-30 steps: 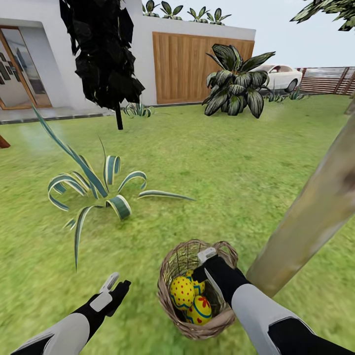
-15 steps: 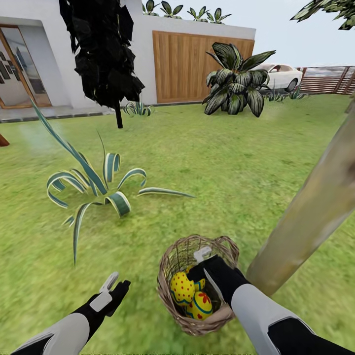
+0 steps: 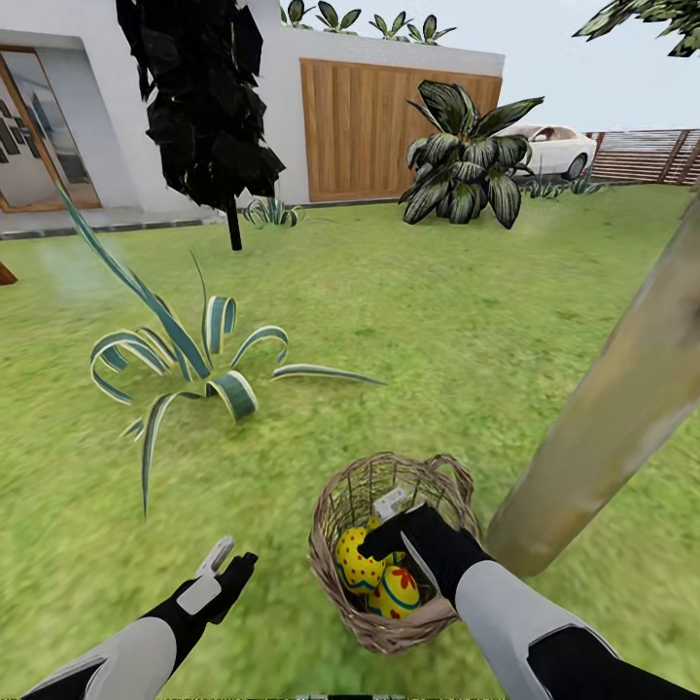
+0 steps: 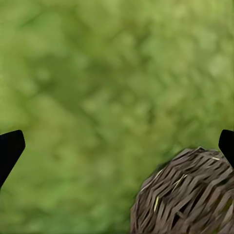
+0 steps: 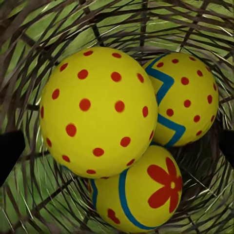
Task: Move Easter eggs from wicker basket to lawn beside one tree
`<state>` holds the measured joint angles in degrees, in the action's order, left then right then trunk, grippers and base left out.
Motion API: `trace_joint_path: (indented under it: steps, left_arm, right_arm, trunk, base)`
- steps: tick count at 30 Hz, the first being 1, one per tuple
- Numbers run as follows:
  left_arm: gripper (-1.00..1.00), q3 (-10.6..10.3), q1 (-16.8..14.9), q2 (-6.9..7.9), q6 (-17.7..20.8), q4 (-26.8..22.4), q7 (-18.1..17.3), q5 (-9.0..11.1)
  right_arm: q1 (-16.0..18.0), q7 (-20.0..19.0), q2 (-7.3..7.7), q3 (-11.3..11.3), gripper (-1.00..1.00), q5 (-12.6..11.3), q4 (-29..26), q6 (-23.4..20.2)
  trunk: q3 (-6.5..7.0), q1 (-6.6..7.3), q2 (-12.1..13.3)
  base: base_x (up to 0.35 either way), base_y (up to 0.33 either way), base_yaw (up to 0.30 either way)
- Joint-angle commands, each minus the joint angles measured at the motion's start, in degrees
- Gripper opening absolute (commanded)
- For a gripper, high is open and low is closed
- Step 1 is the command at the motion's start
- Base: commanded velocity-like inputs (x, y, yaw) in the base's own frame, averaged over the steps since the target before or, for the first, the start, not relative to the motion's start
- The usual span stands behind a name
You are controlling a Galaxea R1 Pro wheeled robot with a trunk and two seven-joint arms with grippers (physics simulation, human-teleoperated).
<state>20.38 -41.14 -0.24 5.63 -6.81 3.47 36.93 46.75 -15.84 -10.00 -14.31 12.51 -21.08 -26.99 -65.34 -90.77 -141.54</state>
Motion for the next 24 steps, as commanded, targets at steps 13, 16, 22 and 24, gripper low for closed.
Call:
trace_joint_path:
  steps: [13,16,22,24]
  left_arm:
    - [1.0,0.1,0.01,0.06,0.34,-0.16,0.31,0.25]
    - [1.0,0.1,0.01,0.06,0.34,-0.19,0.31,0.25]
    - [1.0,0.1,0.01,0.06,0.34,-0.21,0.31,0.25]
    - [1.0,0.1,0.01,0.06,0.34,-0.22,0.31,0.25]
  right_arm:
    - [0.01,-0.77,0.0,0.01,1.0,0.52,-0.6,4.08]
    - [0.01,-0.75,0.0,0.04,1.0,0.52,-0.62,4.12]
    - [0.01,-0.61,0.0,0.07,1.0,0.47,-0.63,4.13]
    - [0.01,-0.6,0.0,0.07,1.0,0.43,-0.63,4.13]
  trunk:
    - [-2.76,-1.13,-1.81]
    - [-3.42,-1.21,-1.85]
    - [-4.75,-1.36,-1.93]
    - [-5.19,-1.42,-1.96]
  base:
    - [0.0,0.0,0.0]
    - [0.0,0.0,0.0]
    - [0.0,0.0,0.0]
    - [0.0,0.0,0.0]
